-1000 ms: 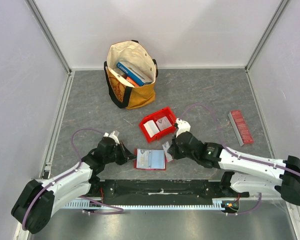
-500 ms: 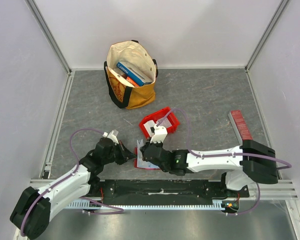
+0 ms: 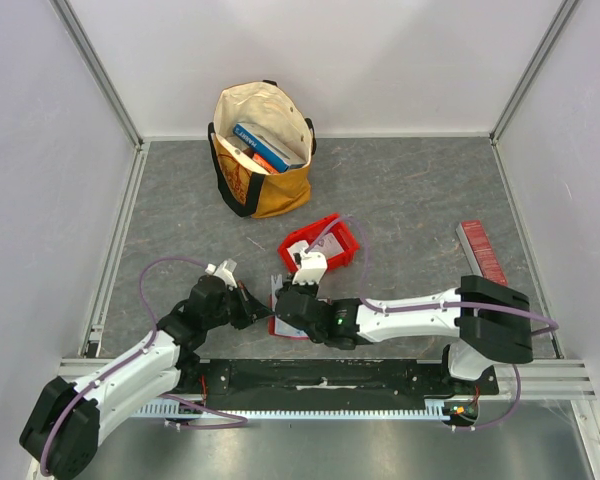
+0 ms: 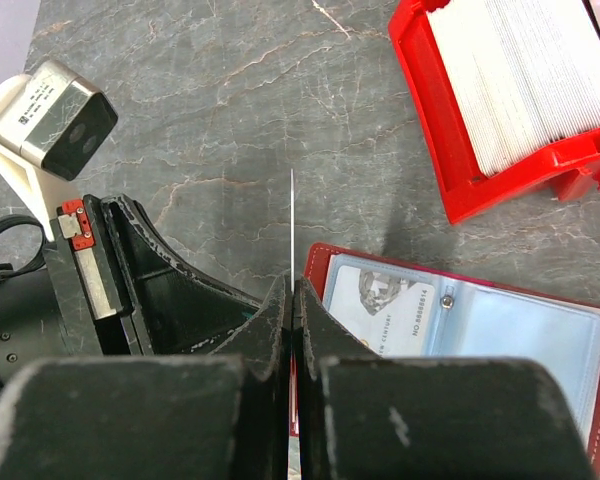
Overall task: Put the credit cards into the card holder
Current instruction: Insert the credit card into the card holder.
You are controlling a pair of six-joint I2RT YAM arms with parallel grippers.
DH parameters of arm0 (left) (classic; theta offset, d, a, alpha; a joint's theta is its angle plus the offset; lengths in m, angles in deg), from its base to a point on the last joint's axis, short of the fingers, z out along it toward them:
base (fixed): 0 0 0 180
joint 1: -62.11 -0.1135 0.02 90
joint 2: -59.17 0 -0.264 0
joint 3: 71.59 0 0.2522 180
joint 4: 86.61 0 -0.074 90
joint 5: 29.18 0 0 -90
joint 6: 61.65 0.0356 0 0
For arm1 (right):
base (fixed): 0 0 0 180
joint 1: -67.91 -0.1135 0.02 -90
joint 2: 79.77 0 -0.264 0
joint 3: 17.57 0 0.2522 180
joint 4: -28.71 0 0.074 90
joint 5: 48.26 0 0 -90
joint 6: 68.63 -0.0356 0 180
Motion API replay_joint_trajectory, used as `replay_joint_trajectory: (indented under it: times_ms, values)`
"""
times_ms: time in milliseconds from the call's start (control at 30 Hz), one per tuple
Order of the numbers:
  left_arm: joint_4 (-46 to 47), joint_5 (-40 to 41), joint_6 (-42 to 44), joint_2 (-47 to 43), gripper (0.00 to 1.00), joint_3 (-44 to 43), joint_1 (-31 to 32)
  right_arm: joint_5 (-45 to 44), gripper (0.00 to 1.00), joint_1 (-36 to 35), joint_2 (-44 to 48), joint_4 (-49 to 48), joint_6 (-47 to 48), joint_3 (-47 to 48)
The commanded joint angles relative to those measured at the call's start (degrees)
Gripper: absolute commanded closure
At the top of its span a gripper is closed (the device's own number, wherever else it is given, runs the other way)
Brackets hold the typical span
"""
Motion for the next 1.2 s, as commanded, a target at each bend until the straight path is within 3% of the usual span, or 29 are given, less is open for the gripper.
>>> replay_joint_trajectory:
  times_ms: [0,467,767,1167]
  values:
    - [-0.7,-1.2,-1.6,-0.9,0.98,-0.1,0.0,-4.0,1.0,-0.2,-2.0,1.4,-0.2,4.1]
    - [-1.7,-0.7,-1.7,-1.9,0.98,-0.1,0.1,-5.8,1.0,-0.2,-3.7,8.6,-1.3,4.9]
    - [-1.6,-0.7,-1.7,-2.1,0.98,0.2,0.0,-5.8,1.0,-0.2,0.3,5.1,1.3,4.9]
    - [-1.6,-0.8,-1.8,-2.3,0.98,0.0,0.1,-3.4,1.0,0.3,-4.5,4.6,1.3,6.5]
